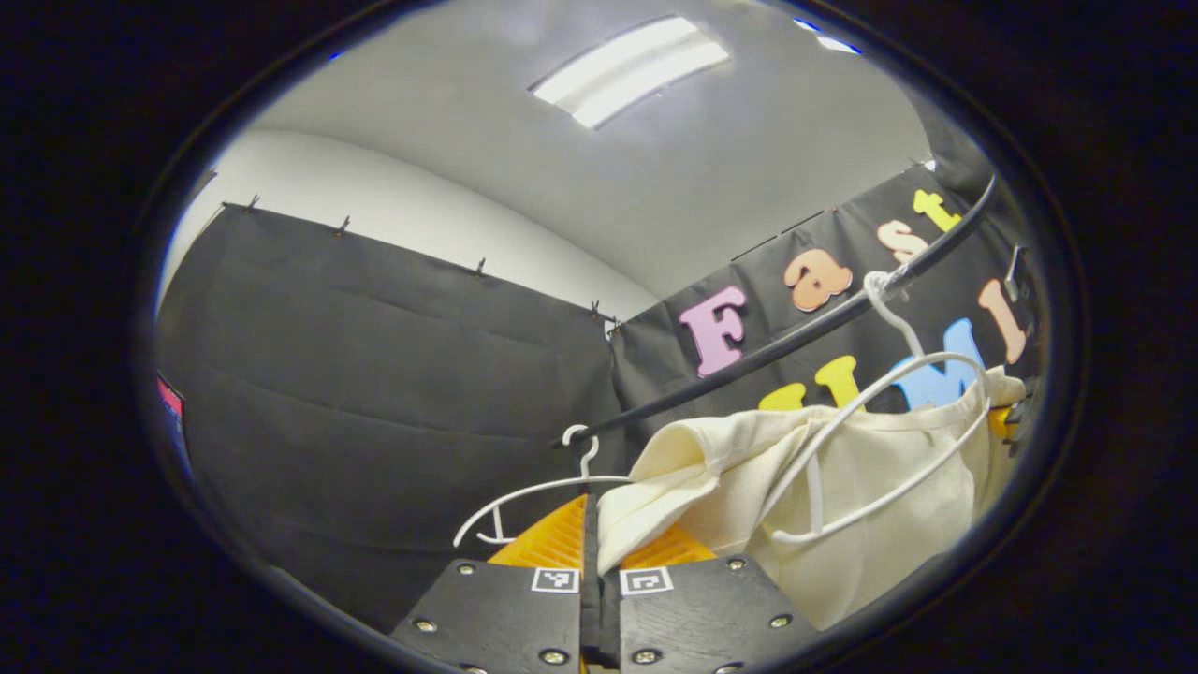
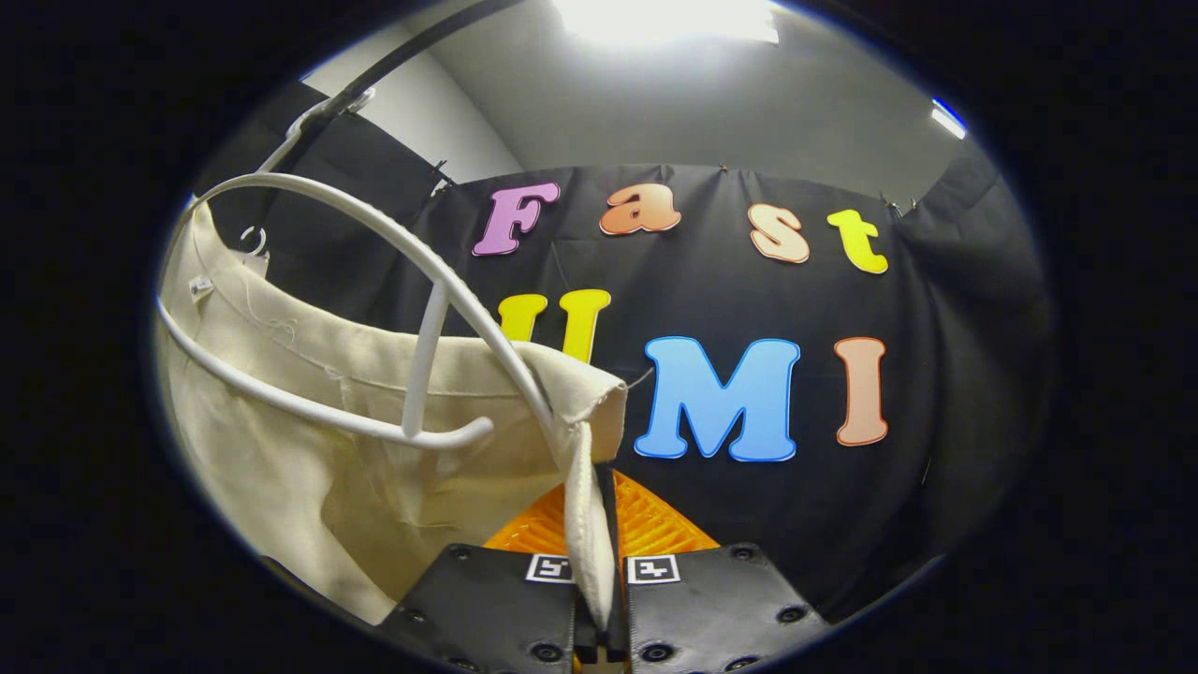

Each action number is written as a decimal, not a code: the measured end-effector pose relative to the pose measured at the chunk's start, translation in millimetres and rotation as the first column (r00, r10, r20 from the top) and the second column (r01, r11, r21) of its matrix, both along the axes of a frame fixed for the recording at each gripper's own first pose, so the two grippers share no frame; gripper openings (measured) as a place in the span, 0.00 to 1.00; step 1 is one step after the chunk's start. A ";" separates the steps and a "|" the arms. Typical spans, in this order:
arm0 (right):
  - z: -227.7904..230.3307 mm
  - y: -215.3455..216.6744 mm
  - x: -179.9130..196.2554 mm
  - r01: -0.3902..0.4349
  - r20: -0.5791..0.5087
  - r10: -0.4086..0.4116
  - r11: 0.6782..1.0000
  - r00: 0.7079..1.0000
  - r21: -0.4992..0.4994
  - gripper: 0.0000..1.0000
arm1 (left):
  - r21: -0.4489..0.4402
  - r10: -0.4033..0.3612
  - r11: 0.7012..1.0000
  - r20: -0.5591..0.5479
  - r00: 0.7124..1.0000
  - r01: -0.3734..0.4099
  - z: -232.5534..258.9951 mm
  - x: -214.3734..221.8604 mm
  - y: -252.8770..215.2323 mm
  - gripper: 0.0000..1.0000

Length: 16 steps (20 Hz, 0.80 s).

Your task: Grasp the clothes on the hanger with both hands and then place them into the laundry hamper below.

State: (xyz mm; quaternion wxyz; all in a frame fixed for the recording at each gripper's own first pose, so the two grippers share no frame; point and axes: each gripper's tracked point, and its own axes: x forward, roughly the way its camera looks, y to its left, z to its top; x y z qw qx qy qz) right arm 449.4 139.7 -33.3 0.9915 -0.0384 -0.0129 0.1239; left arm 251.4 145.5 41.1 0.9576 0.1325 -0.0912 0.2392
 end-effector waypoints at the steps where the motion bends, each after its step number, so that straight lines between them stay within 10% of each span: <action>1: -5.0 3.8 0.9 -0.008 -0.015 0.008 1.000 1.000 -0.005 0.08 | -0.010 0.000 1.000 -0.017 1.000 0.000 -7.5 -0.2 3.3 0.01; 16: -53.5 11.3 -42.1 0.000 -0.087 -0.004 0.999 0.996 -0.045 0.08 | -0.073 -0.025 0.997 -0.117 0.993 0.017 -64.8 -12.8 12.0 0.01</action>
